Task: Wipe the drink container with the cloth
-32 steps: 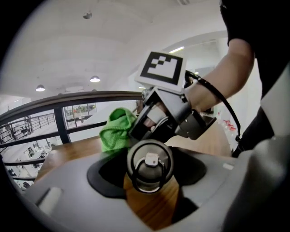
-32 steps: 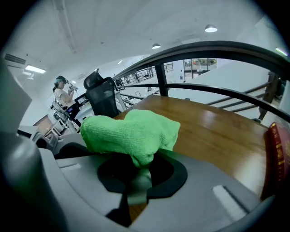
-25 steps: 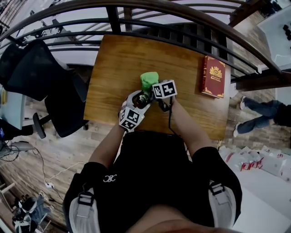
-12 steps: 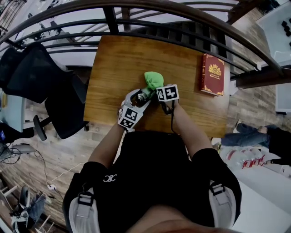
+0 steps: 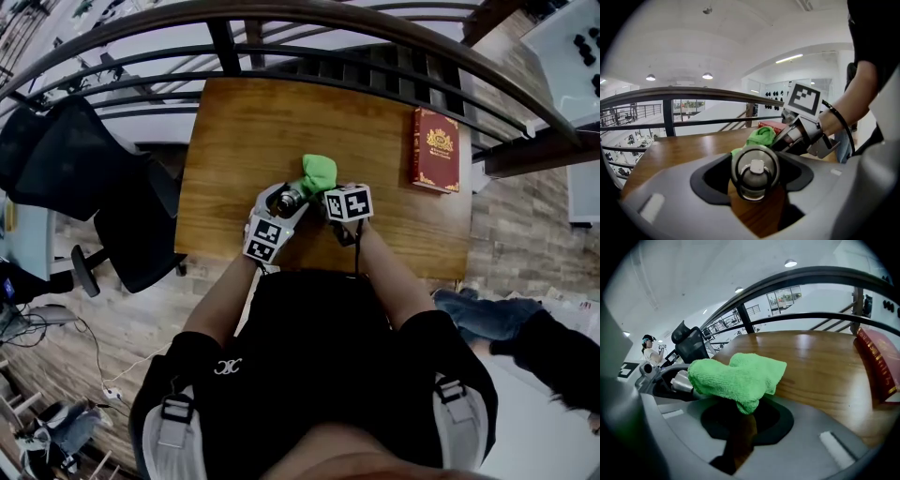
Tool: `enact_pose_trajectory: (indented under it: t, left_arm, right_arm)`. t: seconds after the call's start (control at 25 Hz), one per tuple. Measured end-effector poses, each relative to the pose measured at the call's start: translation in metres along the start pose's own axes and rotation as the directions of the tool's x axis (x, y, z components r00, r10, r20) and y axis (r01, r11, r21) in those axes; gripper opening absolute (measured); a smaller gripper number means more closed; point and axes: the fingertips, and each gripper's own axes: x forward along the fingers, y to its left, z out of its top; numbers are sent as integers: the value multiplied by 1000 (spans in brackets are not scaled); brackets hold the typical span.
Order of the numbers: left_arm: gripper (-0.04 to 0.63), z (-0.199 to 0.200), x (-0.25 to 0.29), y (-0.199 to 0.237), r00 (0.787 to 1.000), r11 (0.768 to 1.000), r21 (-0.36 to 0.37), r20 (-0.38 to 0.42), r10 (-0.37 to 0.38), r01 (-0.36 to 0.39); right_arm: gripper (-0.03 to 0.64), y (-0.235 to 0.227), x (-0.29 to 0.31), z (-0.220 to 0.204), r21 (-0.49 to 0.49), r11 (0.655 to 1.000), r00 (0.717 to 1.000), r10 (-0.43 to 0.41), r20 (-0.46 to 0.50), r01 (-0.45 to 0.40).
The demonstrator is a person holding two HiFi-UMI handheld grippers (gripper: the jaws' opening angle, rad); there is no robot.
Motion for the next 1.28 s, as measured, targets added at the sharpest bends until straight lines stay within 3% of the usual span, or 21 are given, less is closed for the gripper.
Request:
enact_pose_trajectory:
  t: [0.36,0.52,0.64,0.84,1.28]
  left_arm:
    - [330,1,1,1,1000,1000,-9,-21,-22,22]
    - [330,0,5,1,999,1000,-17,-39,-25,25]
    - [324,-10,6,2,995,999,-25,-94,-22,20]
    - [314,-21,3,7,993,995,-96,-116,-3,-8]
    - [312,-22,4,9,994,997,-78,-108,15,-24]
  right_arm:
    - [46,50,-24,34,-53,986,978,163,127,-158]
    - [46,79,-28,39,-152,964,964,236,122,-216]
    - [46,100,-26,30,-231,938,958,280,68,-258]
    - [46,99,-20,20,-249,940,968,249,33,-233]
    - [46,60,-16,23,-180,971,984,169,49,-158]
